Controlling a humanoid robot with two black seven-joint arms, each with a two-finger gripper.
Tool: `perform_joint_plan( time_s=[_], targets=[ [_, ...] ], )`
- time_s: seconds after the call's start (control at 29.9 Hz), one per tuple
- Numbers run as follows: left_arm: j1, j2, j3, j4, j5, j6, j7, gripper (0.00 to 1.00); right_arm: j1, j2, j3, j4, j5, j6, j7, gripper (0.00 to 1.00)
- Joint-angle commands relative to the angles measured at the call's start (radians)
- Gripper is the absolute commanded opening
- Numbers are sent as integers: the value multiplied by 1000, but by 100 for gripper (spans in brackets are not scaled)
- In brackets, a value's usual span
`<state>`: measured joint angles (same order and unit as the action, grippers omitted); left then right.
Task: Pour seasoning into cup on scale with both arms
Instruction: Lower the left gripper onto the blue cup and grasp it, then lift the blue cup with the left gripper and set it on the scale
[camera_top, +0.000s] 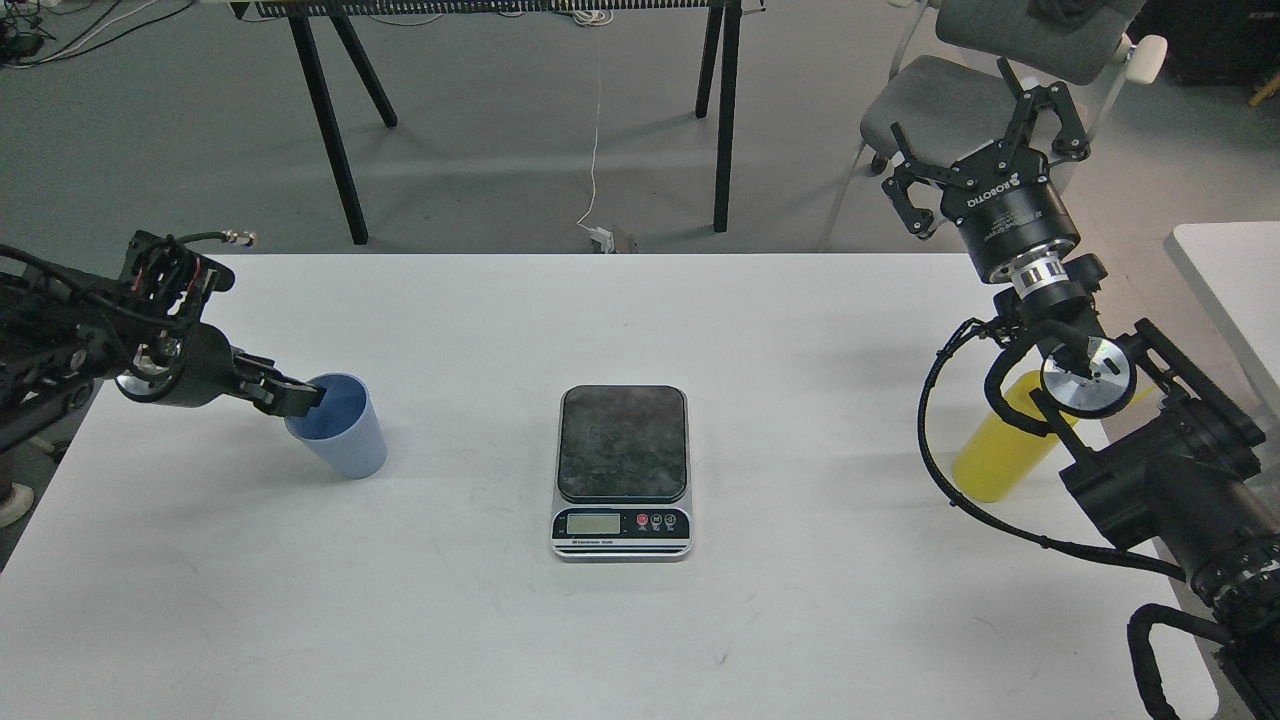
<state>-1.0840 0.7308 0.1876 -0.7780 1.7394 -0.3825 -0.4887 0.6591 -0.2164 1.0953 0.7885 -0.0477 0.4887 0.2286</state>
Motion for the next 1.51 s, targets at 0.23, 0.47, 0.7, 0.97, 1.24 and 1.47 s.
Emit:
perform_joint_plan(
  time_s=[0.23,0.47,0.7,0.97,1.24,1.47],
  targets=[
    [26,-5,1,0,6,10,0,37,-1,0,0,0,-1,0,0,99],
    [18,-4,13,2,74,19,0,5,0,2,0,-2,-1,0,0,99],
    [18,-5,19,2,89,31,0,1,0,0,0,-2,-1,0,0,99],
    [15,-5,16,-15,89,27,0,1,-1,0,0,-2,-1,0,0,99],
    [-88,7,15,-101,88,-58,0,1,-1,0,0,-2,-1,0,0,99],
    [-230,-22,12,-231,85,-106,0,2,-1,-1,0,-2,-1,0,0,99]
  ],
)
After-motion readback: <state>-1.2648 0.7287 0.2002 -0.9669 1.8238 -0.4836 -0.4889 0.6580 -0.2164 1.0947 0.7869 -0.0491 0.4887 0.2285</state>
